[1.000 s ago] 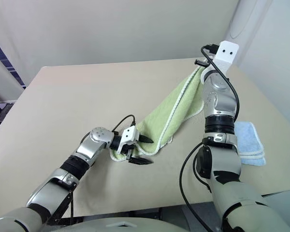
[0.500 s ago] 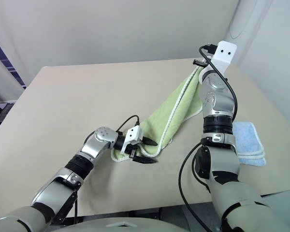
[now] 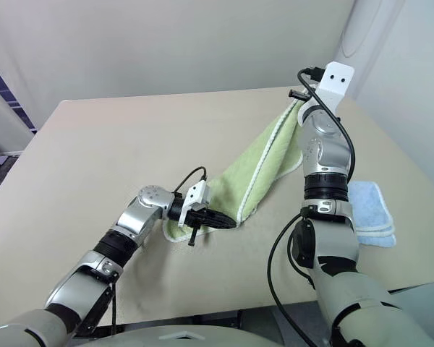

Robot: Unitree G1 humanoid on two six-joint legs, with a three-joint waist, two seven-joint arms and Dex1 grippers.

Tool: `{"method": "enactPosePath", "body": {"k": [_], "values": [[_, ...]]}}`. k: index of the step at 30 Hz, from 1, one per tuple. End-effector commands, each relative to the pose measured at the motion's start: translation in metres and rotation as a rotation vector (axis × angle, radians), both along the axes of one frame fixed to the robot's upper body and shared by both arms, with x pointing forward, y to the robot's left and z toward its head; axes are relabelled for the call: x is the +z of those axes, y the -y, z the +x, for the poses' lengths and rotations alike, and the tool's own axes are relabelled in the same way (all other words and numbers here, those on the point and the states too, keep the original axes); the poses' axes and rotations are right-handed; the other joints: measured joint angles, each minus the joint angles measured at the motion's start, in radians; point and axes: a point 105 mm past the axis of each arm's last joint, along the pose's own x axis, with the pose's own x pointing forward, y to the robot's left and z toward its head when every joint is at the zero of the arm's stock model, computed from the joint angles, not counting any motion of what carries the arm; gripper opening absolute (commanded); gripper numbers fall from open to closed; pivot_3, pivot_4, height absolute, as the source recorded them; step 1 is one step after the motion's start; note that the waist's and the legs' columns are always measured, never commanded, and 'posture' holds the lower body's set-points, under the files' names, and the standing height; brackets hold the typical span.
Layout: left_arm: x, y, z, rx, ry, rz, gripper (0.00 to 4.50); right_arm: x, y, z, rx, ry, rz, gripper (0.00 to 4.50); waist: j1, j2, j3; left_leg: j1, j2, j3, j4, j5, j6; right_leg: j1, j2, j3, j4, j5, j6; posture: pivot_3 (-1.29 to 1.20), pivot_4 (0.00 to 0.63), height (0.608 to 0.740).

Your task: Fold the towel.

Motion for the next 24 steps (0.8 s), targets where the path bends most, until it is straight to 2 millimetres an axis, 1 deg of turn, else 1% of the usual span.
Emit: {"method": "enactPosePath", "body": {"k": [1, 4, 6, 8, 11, 13, 16, 19, 21, 24], "values": [[0.01, -0.005, 0.003, 0.013, 0.043, -0.013, 0.05, 0.023, 0.0, -0.003, -0.005, 0.076, -0.02, 0.0, 0.0, 0.0, 0.0, 0.0, 0.0, 0.0, 0.0, 0.0, 0.0, 0.0, 0.0, 0.0, 0.0, 0.0, 0.0, 0.0, 0.0, 0.74], [0.014, -0.009, 0.013, 0.074, 0.038, -0.031, 0.05, 0.023, 0.0, -0.002, -0.004, 0.075, -0.021, 0.0, 0.001, 0.0, 0.0, 0.0, 0.0, 0.0, 0.0, 0.0, 0.0, 0.0, 0.0, 0.0, 0.0, 0.0, 0.0, 0.0, 0.0, 0.74], [0.019, -0.016, 0.022, 0.127, 0.017, -0.042, 0.05, 0.023, 0.0, -0.003, -0.004, 0.076, -0.02, 0.0, 0.001, 0.0, 0.0, 0.0, 0.0, 0.0, 0.0, 0.0, 0.0, 0.0, 0.0, 0.0, 0.0, 0.0, 0.0, 0.0, 0.0, 0.74], [0.03, -0.024, 0.03, 0.168, -0.012, -0.09, 0.05, 0.023, 0.0, -0.003, -0.004, 0.079, -0.017, 0.0, 0.0, 0.0, 0.0, 0.0, 0.0, 0.0, 0.0, 0.0, 0.0, 0.0, 0.0, 0.0, 0.0, 0.0, 0.0, 0.0, 0.0, 0.74], [0.048, -0.038, 0.05, 0.273, -0.049, -0.158, 0.05, 0.025, 0.001, -0.004, -0.004, 0.088, -0.015, 0.0, -0.002, 0.0, 0.0, 0.0, 0.0, 0.0, 0.0, 0.0, 0.0, 0.0, 0.0, 0.0, 0.0, 0.0, 0.0, 0.0, 0.0, 0.74], [0.061, -0.06, 0.069, 0.371, -0.045, -0.181, 0.05, 0.026, 0.002, -0.005, -0.005, 0.098, -0.013, 0.0, -0.007, 0.0, 0.0, 0.0, 0.0, 0.0, 0.0, 0.0, 0.0, 0.0, 0.0, 0.0, 0.0, 0.0, 0.0, 0.0, 0.0, 0.74], [0.074, -0.088, 0.091, 0.495, -0.038, -0.204, 0.05, 0.028, 0.006, -0.006, -0.01, 0.114, -0.007, 0.0, -0.019, 0.0, 0.0, 0.0, 0.0, 0.0, 0.0, 0.0, 0.0, 0.0, 0.0, 0.0, 0.0, 0.0, 0.0, 0.0, 0.0, 0.74], [0.091, -0.121, 0.119, 0.677, -0.024, -0.252, 0.05, 0.03, 0.009, -0.008, -0.008, 0.129, -0.008, 0.0, -0.022, 0.0, 0.0, -0.001, 0.0, 0.0, 0.0, 0.0, 0.0, -0.001, 0.0, -0.001, 0.0, 0.0, 0.0, 0.0, 0.0, 0.74], [0.095, -0.132, 0.129, 0.754, -0.011, -0.263, 0.05, 0.029, 0.01, -0.008, -0.006, 0.13, -0.011, 0.0, -0.023, 0.0, 0.0, -0.002, 0.0, 0.0, 0.0, 0.0, 0.0, -0.002, 0.0, -0.001, 0.0, 0.0, 0.0, 0.0, 0.0, 0.74], [0.102, -0.151, 0.148, 0.924, 0.033, -0.274, 0.05, 0.026, 0.012, -0.009, 0.002, 0.126, -0.021, 0.0, -0.021, 0.0, 0.0, -0.002, 0.0, -0.001, 0.0, 0.0, 0.0, -0.002, 0.0, -0.001, 0.0, 0.0, 0.0, 0.0, 0.0, 0.74]]}}
